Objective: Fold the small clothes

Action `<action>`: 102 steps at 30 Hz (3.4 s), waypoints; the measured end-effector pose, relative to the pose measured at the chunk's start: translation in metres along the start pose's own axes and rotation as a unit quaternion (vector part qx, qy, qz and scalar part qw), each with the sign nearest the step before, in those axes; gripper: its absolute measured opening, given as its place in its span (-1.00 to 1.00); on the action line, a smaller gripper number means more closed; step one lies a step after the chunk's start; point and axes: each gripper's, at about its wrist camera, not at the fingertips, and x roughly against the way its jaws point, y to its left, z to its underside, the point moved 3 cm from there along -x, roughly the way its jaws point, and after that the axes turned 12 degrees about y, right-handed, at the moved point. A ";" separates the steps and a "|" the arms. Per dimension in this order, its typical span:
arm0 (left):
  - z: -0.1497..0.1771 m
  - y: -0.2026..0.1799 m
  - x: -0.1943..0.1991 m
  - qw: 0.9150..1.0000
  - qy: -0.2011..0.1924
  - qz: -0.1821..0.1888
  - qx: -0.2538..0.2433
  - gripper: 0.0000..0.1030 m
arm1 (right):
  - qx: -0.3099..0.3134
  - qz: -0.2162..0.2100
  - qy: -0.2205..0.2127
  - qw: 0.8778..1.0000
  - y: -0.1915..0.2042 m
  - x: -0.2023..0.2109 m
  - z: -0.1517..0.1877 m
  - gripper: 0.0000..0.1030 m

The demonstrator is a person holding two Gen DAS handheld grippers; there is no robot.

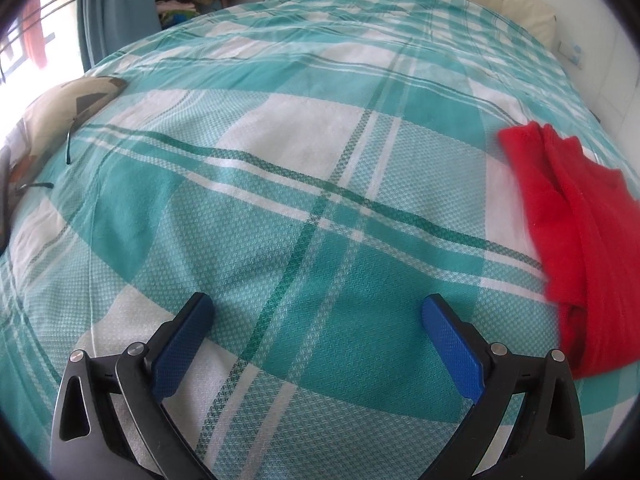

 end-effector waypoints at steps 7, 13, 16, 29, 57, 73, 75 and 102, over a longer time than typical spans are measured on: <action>0.000 0.001 0.000 1.000 0.000 -0.001 0.000 0.99 | 0.003 0.010 0.004 1.000 0.003 -0.002 -0.001 0.70; 0.000 0.001 0.000 1.000 0.000 -0.001 0.000 0.99 | 0.002 0.009 0.004 1.000 0.003 -0.002 -0.001 0.70; 0.000 0.001 0.000 1.000 0.000 -0.001 0.000 0.99 | 0.000 0.006 0.001 1.000 0.003 -0.002 -0.001 0.70; 0.000 0.000 0.000 1.000 0.000 -0.001 0.000 0.99 | 0.002 0.009 0.001 1.000 0.003 -0.002 0.000 0.72; 0.000 0.000 0.000 1.000 0.000 -0.002 0.000 0.99 | -0.004 -0.006 0.000 1.000 -0.001 -0.002 0.001 0.76; 0.000 0.000 0.000 1.000 0.000 -0.002 0.000 0.99 | -0.008 -0.020 -0.004 1.000 -0.004 0.001 0.002 0.77; 0.000 0.000 0.000 1.000 0.000 -0.002 0.000 0.99 | -0.009 -0.022 -0.003 1.000 -0.004 0.001 0.003 0.77; -0.001 0.000 0.000 1.000 0.000 -0.002 0.000 0.99 | -0.014 -0.037 -0.007 0.999 -0.006 0.003 0.002 0.79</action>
